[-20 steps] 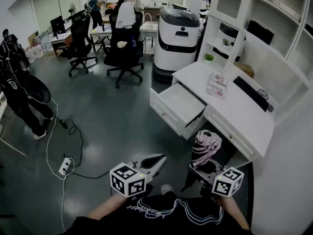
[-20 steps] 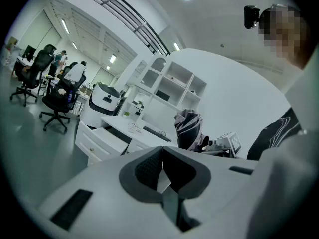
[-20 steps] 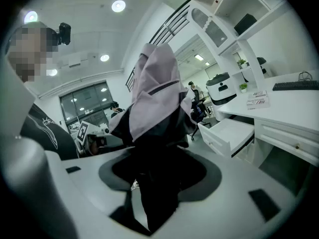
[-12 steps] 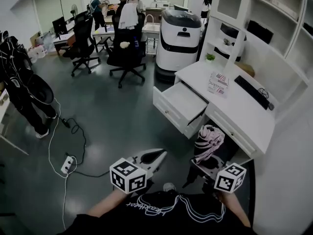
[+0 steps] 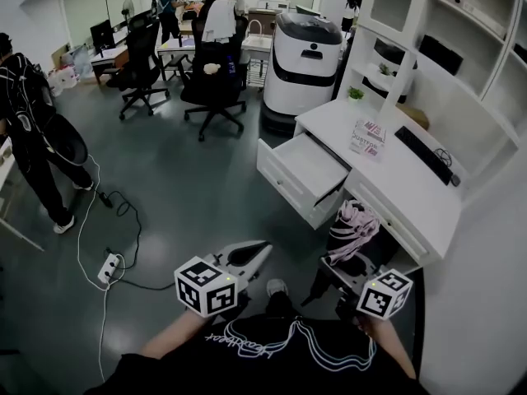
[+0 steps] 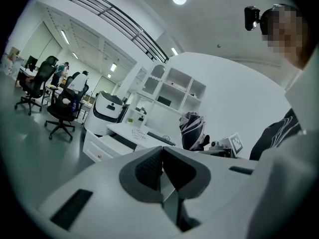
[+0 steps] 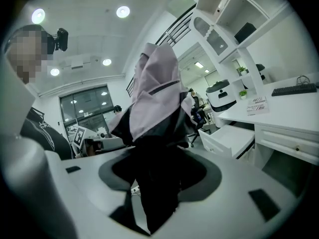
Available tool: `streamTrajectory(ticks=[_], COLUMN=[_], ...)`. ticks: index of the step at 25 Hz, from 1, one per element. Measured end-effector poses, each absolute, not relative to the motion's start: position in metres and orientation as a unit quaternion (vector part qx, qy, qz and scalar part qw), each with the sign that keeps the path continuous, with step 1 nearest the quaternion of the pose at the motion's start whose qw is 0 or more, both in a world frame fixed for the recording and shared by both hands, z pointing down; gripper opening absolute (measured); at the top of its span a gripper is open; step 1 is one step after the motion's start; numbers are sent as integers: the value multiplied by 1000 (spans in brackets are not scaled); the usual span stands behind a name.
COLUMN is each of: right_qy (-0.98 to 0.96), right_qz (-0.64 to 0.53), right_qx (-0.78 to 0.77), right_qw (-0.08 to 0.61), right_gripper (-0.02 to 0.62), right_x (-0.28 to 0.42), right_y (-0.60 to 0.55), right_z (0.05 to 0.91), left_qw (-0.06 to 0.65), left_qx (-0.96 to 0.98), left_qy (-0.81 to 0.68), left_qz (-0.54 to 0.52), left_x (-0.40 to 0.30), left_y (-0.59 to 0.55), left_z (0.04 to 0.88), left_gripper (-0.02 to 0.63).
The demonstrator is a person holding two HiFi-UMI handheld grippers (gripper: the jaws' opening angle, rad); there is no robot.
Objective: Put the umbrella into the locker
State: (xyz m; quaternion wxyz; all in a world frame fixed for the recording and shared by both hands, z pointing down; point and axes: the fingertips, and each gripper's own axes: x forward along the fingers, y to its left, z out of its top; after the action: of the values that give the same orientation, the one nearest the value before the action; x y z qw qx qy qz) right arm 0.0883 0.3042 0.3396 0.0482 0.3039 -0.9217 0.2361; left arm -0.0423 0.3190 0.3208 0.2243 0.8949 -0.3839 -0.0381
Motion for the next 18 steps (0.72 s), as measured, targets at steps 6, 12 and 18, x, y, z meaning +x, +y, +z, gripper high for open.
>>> streamTrajectory(ticks=[6, 12, 18], right_qy=[-917, -916, -915], right_qz=[240, 258, 281], right_qx=[314, 302, 281], right_qw=[46, 57, 69], right_gripper=[227, 227, 227], right_x=[89, 88, 86], right_y=[276, 226, 156], right_z=[350, 365, 376], left_qw=[235, 249, 271], left_qx=[888, 880, 866], left_qy=[-392, -402, -419], left_qz=[-39, -34, -29], left_x=[-46, -46, -46], left_y=[296, 251, 181], left_z=[333, 347, 352], left_gripper=[6, 5, 5])
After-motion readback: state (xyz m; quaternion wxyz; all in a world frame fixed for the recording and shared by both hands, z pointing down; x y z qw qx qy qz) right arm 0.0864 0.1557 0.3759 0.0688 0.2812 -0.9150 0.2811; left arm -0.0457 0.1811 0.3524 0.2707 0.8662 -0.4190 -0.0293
